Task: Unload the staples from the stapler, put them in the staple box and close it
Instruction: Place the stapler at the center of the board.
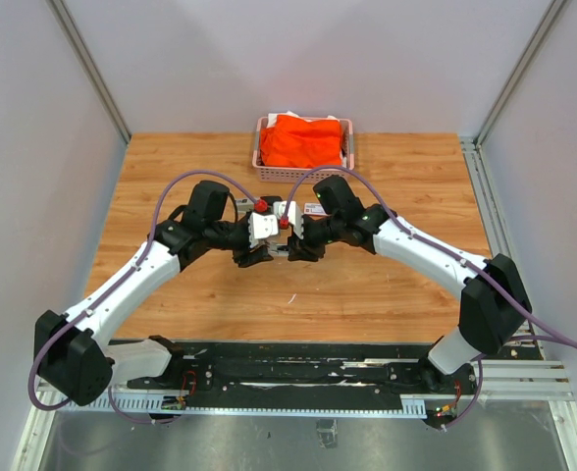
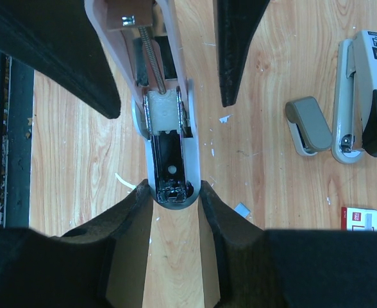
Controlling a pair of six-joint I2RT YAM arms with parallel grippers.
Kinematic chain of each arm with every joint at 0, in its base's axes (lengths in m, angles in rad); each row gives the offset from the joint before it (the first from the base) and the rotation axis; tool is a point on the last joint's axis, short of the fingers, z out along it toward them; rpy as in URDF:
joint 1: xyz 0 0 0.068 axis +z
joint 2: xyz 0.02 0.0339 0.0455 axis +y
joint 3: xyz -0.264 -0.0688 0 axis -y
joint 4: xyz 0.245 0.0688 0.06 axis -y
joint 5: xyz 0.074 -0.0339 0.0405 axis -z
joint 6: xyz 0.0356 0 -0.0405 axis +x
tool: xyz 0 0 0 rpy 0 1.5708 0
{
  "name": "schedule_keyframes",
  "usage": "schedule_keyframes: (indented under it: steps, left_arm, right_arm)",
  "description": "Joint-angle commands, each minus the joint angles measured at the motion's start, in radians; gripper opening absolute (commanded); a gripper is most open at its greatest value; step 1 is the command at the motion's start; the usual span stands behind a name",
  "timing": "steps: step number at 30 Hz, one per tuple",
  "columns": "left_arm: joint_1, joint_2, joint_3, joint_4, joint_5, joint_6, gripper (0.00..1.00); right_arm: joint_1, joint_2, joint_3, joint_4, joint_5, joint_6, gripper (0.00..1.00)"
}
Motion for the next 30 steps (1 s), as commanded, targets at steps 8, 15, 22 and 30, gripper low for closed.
schedule_keyframes:
  steps: [8,15,22,30]
  left_arm:
    - [-0.014,0.01,-0.011,0.022,-0.003,-0.018,0.38]
    - [-0.014,-0.003,-0.024,0.036,-0.012,-0.034,0.26]
    - [-0.011,-0.031,-0.069,0.115,-0.097,-0.067,0.22]
    - [0.086,-0.048,-0.084,0.186,-0.112,-0.12,0.22]
  right_arm:
    - [0.007,-0.007,-0.009,0.017,-0.011,0.004,0.17]
    - [0.006,-0.015,-0.008,0.022,-0.007,0.008,0.28]
    - [-0.006,-0.047,-0.014,0.027,0.014,0.011,0.5]
    - [-0.065,-0.084,-0.029,0.048,0.013,0.037,0.57]
